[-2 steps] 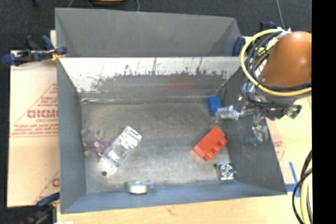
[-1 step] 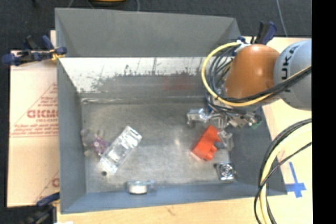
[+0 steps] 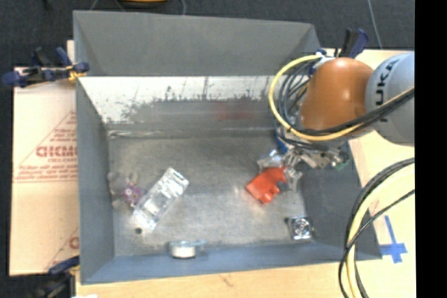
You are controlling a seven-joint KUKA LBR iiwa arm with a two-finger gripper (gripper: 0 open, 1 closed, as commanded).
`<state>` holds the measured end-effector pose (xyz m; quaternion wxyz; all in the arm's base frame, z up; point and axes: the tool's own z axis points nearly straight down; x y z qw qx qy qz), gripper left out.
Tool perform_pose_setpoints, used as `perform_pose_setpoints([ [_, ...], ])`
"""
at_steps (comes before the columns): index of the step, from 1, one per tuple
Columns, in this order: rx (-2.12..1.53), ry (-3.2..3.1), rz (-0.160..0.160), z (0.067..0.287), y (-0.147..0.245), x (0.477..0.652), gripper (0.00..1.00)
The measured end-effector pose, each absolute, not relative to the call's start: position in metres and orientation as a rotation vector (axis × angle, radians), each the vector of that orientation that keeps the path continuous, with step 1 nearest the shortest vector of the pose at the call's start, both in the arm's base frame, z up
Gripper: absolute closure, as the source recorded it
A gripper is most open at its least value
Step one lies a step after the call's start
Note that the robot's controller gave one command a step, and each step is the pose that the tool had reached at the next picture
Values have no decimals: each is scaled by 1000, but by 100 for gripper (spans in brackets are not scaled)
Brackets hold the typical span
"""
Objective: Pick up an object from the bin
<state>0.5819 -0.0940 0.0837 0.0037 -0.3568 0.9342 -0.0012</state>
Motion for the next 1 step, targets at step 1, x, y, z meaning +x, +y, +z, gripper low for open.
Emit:
perform_pose_setpoints([
  [1, -1111, 2927, -10, 217, -97, 585, 100],
])
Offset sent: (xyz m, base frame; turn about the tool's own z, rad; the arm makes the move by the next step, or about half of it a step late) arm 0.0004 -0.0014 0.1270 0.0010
